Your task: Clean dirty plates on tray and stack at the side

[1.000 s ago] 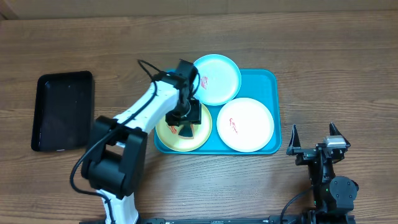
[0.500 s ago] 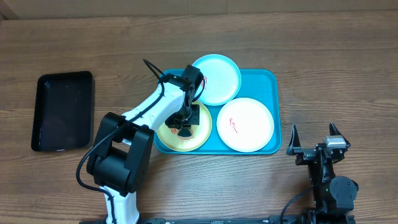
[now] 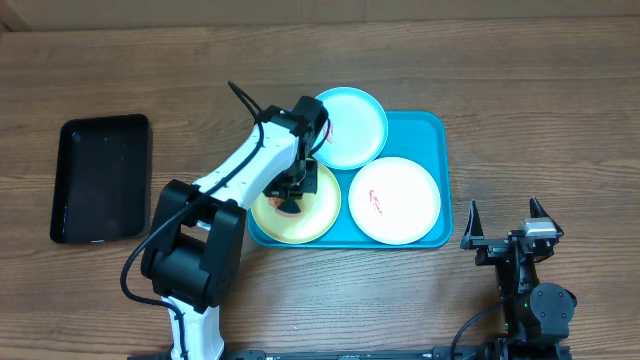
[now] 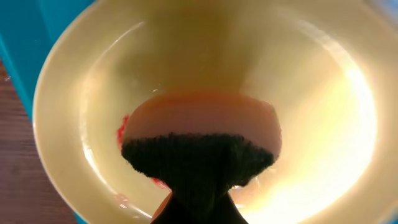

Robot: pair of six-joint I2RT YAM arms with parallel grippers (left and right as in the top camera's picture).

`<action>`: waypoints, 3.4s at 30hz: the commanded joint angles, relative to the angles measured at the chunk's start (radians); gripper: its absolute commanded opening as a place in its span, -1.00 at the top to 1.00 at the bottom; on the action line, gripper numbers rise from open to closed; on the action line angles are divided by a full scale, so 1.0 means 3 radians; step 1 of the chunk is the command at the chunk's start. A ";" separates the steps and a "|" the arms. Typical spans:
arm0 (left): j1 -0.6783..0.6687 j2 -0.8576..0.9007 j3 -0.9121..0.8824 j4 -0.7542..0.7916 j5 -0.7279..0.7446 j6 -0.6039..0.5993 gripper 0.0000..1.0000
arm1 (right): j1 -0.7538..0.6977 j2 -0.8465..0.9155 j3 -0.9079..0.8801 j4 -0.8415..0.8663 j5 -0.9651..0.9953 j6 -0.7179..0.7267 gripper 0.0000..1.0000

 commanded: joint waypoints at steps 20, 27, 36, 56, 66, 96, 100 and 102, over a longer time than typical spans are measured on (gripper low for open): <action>0.0022 0.0014 0.0520 -0.0135 0.0463 0.0270 0.91 | -0.0017 -0.0033 0.0137 0.2873 -0.2104 0.1157 -1.00; 0.0022 0.0014 0.0520 -0.0146 0.0464 0.0267 0.92 | -0.0023 0.0488 0.1620 0.1069 -0.1815 0.0882 -1.00; 0.0022 0.0014 0.0521 -0.0158 0.0464 0.0267 0.92 | -0.0019 0.2375 0.3534 -0.1352 -0.2978 0.0992 -1.00; 0.0022 0.0014 0.0521 -0.0237 0.0464 0.0264 0.92 | 0.0632 0.4809 0.4592 -0.2861 -0.1095 0.1806 -1.00; 0.0078 0.0014 0.0520 -0.0237 0.0300 0.0025 0.91 | 0.1086 0.5366 0.4651 -0.2380 -0.1339 0.1723 0.03; 0.0259 0.0020 0.0473 -0.0371 0.0289 0.0003 0.92 | 0.1621 0.5956 0.4637 -0.2112 -0.0829 0.1809 -0.06; 0.0259 0.0020 0.0473 -0.0367 0.0287 0.0003 0.91 | 0.1681 0.5970 0.4570 -0.2018 -0.0787 0.1809 -0.06; 0.0259 0.0020 0.0473 -0.0369 0.0286 0.0003 0.91 | 0.1712 0.5988 0.4523 -0.1928 -0.0782 0.1811 -0.05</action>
